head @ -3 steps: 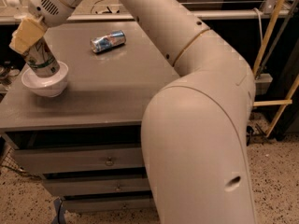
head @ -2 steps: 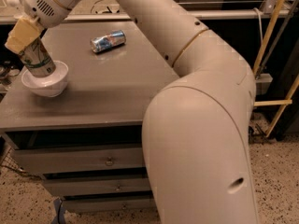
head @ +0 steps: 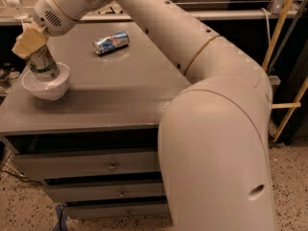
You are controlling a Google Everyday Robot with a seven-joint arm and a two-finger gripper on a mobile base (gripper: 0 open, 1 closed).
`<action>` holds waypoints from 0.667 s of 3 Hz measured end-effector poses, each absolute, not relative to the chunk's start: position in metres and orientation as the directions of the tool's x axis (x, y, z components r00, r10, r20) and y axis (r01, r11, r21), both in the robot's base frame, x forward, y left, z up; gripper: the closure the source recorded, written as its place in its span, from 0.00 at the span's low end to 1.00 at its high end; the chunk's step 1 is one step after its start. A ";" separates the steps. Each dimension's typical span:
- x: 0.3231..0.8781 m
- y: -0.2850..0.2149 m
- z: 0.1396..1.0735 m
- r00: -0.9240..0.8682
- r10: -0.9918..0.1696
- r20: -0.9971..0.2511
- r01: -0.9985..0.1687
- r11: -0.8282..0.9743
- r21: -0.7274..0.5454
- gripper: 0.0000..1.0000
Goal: Place 7up can into white bowl
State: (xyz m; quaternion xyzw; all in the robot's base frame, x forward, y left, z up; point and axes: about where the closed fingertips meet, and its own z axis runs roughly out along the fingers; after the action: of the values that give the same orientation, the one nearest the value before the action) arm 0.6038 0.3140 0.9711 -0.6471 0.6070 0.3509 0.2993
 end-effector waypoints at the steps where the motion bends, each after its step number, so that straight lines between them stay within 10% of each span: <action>1: 0.615 0.310 0.957 -0.001 -0.556 -0.831 -0.998 -0.051 0.036 1.00; 2: 0.615 0.312 0.955 -0.003 -0.555 -0.832 -0.998 -0.050 0.037 0.84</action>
Offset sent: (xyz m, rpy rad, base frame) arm 0.0112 -0.0037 -0.0141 0.0231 -0.0012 -0.0332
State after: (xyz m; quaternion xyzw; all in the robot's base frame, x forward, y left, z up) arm 0.6155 0.3121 0.9546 -0.6327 0.6136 0.3534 0.3135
